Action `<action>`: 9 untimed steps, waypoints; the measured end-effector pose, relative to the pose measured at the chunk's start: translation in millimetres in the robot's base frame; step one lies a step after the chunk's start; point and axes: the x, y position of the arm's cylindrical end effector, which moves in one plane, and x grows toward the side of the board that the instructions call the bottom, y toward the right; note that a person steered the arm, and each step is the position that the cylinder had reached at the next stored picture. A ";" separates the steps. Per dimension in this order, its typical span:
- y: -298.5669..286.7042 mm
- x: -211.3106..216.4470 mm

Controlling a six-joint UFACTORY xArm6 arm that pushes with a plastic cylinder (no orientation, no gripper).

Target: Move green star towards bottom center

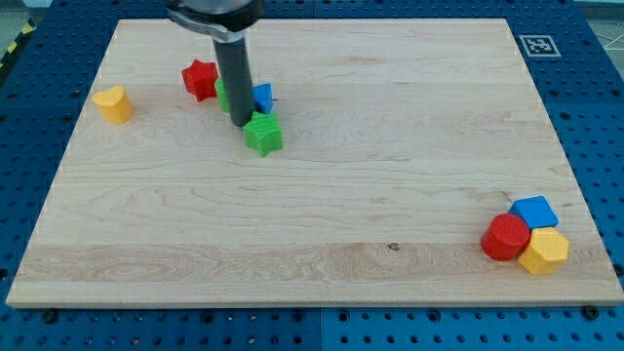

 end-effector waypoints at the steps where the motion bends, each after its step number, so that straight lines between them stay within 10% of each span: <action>1: 41.4 18.7; 3: 103.4 43.9; 6: -2.5 29.9; 9: 77.8 49.4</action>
